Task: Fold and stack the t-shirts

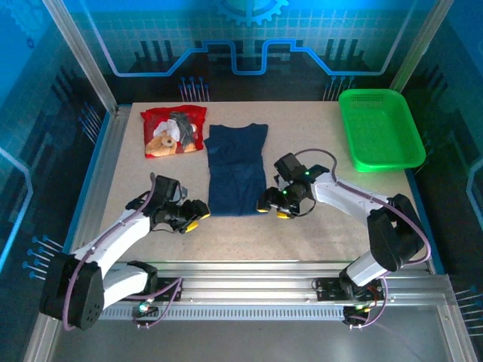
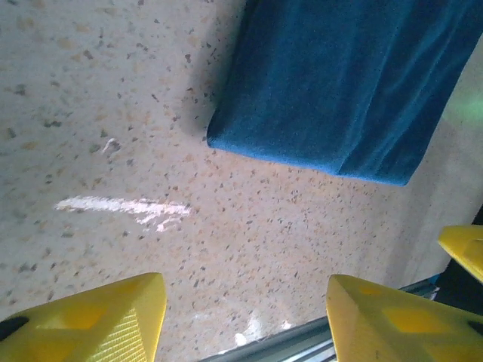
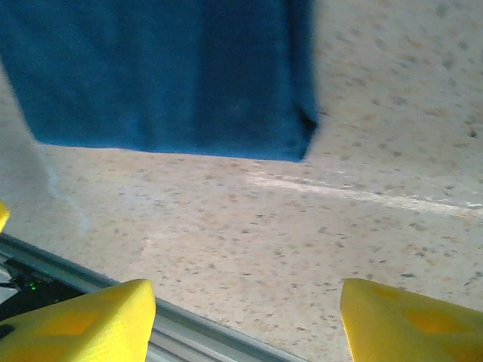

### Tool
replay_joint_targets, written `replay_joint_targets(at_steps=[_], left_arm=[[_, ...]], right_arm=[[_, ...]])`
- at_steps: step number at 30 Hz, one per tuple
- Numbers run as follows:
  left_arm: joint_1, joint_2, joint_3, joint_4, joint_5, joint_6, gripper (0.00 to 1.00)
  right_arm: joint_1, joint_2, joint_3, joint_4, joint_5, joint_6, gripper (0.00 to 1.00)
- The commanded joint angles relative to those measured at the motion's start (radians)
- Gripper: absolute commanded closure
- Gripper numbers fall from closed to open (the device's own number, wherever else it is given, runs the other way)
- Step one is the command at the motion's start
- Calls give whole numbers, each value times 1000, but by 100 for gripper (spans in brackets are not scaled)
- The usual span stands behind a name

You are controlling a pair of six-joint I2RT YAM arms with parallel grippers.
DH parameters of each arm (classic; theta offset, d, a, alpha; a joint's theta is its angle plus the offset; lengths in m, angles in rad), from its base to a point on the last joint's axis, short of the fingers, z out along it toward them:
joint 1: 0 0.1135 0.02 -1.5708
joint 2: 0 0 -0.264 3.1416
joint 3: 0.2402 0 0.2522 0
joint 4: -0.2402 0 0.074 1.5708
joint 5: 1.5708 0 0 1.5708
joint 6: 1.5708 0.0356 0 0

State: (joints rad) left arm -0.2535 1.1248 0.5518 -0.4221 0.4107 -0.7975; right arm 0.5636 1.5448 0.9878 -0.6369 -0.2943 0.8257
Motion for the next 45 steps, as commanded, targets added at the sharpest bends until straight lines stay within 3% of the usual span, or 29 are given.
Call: replay_joint_targets(at_steps=[1, 9, 20, 29, 34, 40, 45], left_arm=[[2, 67, -39, 157, 62, -74, 42], [1, 204, -42, 320, 50, -120, 44], [0, 395, -11, 498, 31, -170, 49], [-16, 514, 81, 527, 37, -174, 62], [-16, 515, 124, 482, 30, -157, 79], [-15, 494, 158, 399, -1, -129, 100], [-15, 438, 149, 343, -27, -102, 100]], right_arm=[[-37, 19, -53, 118, -65, -15, 33], [-55, 114, -67, 259, -116, 28, 33], [-60, 238, -7, 293, -119, 40, 38], [-65, 319, 77, 288, -136, 46, 66], [-68, 315, 97, 264, -144, 44, 88], [-68, 259, 68, 221, -143, 33, 99], [-55, 218, 21, 222, -143, 42, 100]])
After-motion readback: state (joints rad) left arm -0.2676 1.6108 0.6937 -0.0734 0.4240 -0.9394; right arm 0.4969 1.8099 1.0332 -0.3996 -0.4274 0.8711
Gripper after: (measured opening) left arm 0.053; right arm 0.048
